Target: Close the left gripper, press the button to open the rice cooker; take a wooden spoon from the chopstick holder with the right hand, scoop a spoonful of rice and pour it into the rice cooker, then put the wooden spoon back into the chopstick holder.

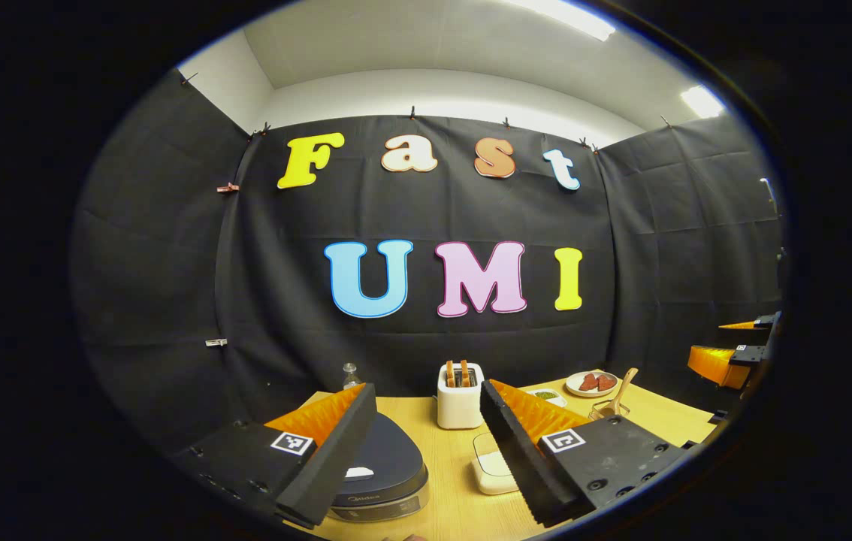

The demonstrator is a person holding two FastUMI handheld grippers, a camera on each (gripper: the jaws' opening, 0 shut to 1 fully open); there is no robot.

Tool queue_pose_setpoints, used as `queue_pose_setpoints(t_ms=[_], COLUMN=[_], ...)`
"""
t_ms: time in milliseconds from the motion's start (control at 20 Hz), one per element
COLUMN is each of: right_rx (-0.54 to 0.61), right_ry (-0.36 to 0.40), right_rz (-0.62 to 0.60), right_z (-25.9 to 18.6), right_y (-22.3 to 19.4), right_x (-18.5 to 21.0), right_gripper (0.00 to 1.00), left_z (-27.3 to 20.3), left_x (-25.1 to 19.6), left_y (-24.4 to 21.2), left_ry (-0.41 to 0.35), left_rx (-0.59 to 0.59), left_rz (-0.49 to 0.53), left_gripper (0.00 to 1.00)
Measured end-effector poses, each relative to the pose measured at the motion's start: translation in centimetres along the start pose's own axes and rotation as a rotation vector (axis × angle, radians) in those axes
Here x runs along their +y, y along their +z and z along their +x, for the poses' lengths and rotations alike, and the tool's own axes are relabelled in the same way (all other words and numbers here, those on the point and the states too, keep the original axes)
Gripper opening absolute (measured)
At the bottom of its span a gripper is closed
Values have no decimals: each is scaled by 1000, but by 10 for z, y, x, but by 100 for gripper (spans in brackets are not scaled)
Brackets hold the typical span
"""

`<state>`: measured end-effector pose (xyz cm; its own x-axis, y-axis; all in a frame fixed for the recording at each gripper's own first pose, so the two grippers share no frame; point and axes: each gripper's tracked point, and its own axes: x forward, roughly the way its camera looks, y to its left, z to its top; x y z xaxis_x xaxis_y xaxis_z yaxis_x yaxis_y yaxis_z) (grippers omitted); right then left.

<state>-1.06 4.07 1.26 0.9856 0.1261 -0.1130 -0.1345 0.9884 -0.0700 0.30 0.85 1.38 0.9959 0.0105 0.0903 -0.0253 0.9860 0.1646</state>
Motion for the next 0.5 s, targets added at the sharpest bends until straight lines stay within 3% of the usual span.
queue_pose_setpoints(t_ms=[500], right_rx=[29], right_ry=[29], right_rz=[39], right_z=[18], right_y=[-8], right_x=[5], right_gripper=[100], left_z=[14], left_x=[3], left_y=[-10], left_ry=[22], left_rx=[25], left_rz=[-4], left_gripper=[95])
